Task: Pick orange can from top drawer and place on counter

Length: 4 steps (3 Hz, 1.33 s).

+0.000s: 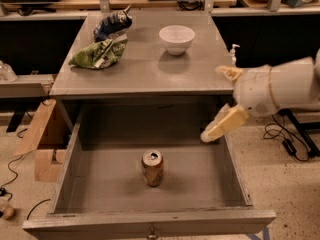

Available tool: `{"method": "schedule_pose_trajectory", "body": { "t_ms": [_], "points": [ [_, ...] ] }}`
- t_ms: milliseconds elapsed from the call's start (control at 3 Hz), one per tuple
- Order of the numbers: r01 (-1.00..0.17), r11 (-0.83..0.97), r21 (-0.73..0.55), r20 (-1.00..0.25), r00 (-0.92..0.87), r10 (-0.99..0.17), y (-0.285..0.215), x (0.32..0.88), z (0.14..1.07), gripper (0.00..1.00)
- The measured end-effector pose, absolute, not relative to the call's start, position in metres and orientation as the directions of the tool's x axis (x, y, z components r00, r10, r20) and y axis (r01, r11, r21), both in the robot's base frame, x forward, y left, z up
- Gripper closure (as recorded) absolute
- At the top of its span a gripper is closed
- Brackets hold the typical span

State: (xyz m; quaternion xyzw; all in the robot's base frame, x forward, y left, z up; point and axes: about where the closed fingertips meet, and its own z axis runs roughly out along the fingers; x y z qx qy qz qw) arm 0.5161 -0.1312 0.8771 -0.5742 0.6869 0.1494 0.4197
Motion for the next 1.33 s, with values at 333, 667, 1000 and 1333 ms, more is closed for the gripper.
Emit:
{"method": "schedule_pose_trajectory", "body": {
  "t_ms": [333, 667, 1000, 1333],
  "points": [
    [-0.911, 0.306, -0.276, -0.864, 0.096, -0.494, -0.092, 0.53, 0.86, 0.0],
    [-0.922, 0.304, -0.241, -0.925, 0.124, -0.359, -0.08, 0.523, 0.835, 0.0],
    [-0.922, 0.301, -0.244, -0.921, 0.123, -0.37, -0.079, 0.523, 0.837, 0.0],
    [-0.922, 0.301, -0.244, -0.921, 0.123, -0.37, -0.078, 0.523, 0.837, 0.0]
  ]
}}
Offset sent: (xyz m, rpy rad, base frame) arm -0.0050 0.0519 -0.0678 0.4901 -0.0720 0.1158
